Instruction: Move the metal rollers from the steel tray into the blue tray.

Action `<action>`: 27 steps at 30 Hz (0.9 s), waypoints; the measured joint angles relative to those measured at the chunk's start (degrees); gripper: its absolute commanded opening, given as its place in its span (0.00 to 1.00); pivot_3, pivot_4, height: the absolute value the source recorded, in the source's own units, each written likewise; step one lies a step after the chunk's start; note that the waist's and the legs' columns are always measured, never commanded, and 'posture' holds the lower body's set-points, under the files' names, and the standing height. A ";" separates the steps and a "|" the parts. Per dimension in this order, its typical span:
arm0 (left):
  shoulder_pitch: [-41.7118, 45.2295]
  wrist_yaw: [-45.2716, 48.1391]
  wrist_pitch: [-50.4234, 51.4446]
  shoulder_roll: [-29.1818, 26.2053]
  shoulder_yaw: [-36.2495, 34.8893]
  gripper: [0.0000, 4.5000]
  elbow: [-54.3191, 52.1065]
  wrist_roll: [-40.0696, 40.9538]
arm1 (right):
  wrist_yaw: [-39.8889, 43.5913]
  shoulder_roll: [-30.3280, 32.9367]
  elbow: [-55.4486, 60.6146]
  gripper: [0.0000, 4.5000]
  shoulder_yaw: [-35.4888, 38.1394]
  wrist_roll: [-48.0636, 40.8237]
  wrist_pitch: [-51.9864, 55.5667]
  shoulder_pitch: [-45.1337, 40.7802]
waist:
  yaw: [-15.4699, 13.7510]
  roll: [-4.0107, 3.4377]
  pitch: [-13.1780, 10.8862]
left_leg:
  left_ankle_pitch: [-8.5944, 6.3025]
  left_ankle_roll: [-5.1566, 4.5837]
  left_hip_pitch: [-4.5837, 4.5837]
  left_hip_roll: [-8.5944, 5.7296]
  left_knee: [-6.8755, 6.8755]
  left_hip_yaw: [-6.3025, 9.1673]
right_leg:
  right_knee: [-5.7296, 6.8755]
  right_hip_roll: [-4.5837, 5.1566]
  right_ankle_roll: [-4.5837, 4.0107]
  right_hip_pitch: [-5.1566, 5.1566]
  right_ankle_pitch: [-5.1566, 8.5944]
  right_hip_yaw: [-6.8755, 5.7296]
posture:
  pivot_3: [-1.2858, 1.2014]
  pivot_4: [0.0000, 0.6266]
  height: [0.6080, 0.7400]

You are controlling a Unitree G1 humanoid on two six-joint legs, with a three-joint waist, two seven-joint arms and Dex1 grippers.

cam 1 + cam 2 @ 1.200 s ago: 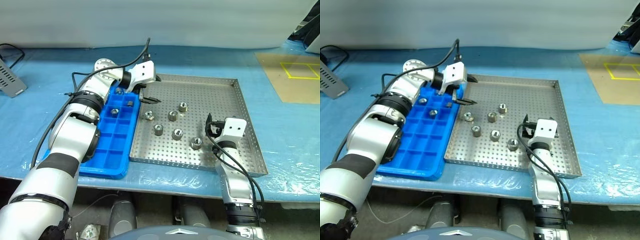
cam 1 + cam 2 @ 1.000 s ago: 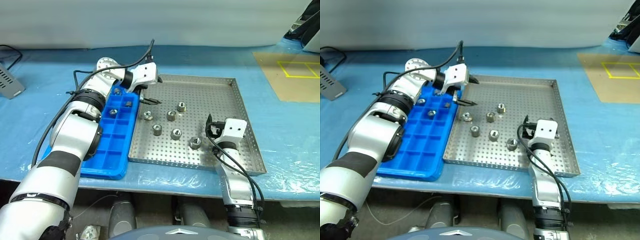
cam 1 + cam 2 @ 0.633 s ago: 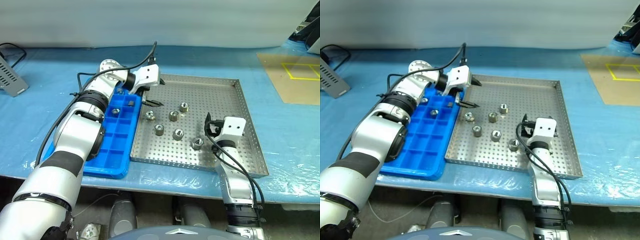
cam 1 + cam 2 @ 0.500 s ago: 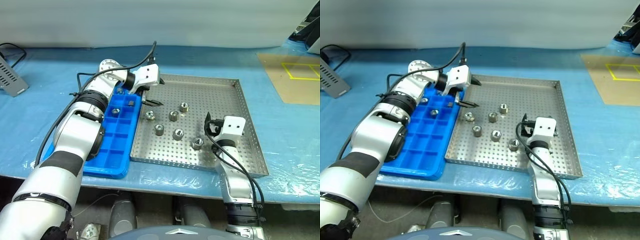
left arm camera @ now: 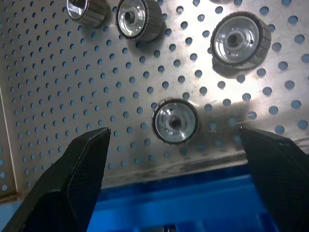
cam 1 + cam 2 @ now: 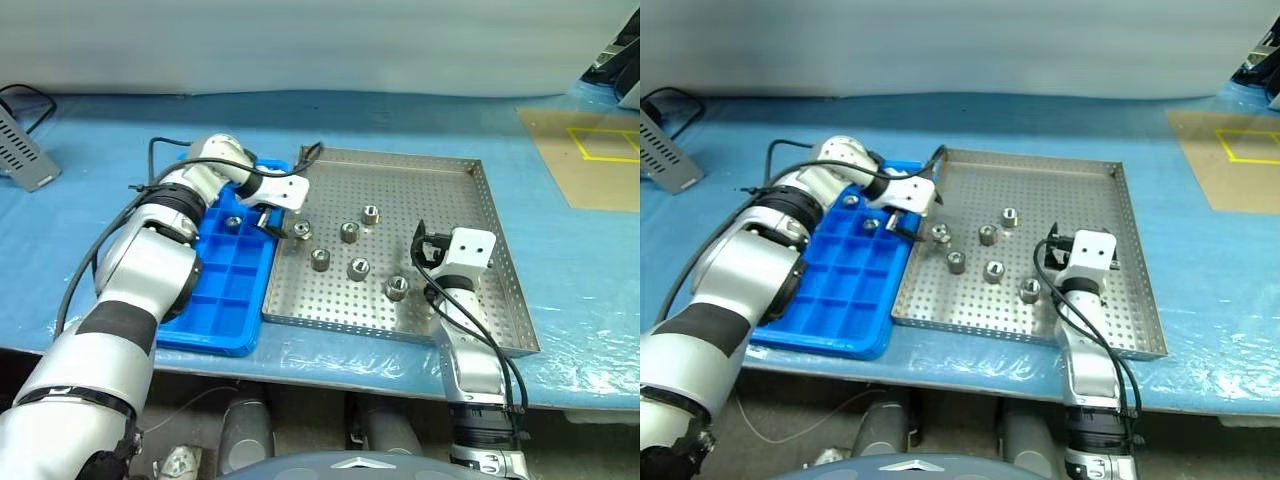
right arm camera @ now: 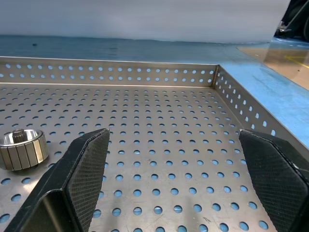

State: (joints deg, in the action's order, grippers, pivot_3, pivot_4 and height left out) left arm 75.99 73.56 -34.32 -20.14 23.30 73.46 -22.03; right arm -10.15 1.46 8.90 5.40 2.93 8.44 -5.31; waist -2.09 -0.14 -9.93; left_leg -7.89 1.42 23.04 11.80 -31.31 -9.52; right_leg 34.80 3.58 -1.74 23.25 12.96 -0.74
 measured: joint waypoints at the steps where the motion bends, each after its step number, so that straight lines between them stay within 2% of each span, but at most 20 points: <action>1: 0.00 -1.05 -0.46 0.89 0.77 1.00 0.02 -0.86 | -0.20 -0.19 0.25 0.99 -0.02 0.11 0.00 0.32 | 0.11 0.00 0.00 | 0.00 0.00 -0.01 0.00 0.00 -0.01 | 0.00 0.00 0.00 0.00 0.00 0.00 | 0.36 0.24 1.00; 11: -0.16 -8.94 -1.46 1.42 6.46 1.00 1.57 -9.17 | -1.47 -0.94 2.45 0.99 0.14 0.82 0.00 3.38 | 2.31 0.01 0.00 | -0.01 -0.02 -0.06 0.03 0.01 -0.08 | -0.01 -0.05 0.00 0.04 0.00 0.05 | 0.34 0.24 1.00; 19: -1.42 -9.79 -0.09 1.89 6.93 1.00 1.63 -10.40 | -2.23 -1.18 2.57 0.99 0.43 1.24 0.02 3.42 | 3.10 0.00 0.00 | -0.03 -0.05 -0.20 0.05 0.02 -0.20 | 0.00 -0.07 -0.01 0.01 0.00 0.16 | 0.34 0.24 1.00; 22: -1.52 -8.86 -0.14 1.98 6.89 0.86 1.63 -10.34 | -2.50 -1.22 2.57 1.00 0.47 1.39 0.02 3.42 | 3.10 0.01 0.00 | -0.04 -0.07 -0.23 0.04 0.02 -0.26 | 0.00 -0.06 -0.01 0.01 0.00 0.20 | 0.33 0.24 1.00; 25: -1.83 -8.93 0.05 2.02 6.90 0.65 1.65 -10.41 | -2.52 -1.27 2.57 1.00 0.47 1.40 0.02 3.51 | 3.05 0.01 0.00 | -0.04 -0.07 -0.24 0.04 0.01 -0.27 | 0.00 -0.05 -0.01 0.00 0.00 0.21 | 0.33 0.24 1.00; 27: -1.98 -9.42 0.48 2.04 6.90 0.65 1.69 -10.44 | -2.52 -1.30 2.57 1.00 0.46 1.41 0.02 3.54 | 3.04 0.01 0.00 | -0.04 -0.07 -0.23 0.04 0.00 -0.28 | 0.00 -0.05 -0.01 0.00 -0.01 0.21 | 0.34 0.24 1.00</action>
State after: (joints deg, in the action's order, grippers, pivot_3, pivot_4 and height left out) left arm 74.01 64.14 -33.84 -18.09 30.21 75.15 -32.47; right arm -12.67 0.17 11.46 5.85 4.34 8.46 -1.78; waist 0.96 -0.14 -9.93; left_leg -7.93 1.35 22.80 11.83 -31.30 -9.80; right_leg 34.80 3.53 -1.76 23.25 12.95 -0.53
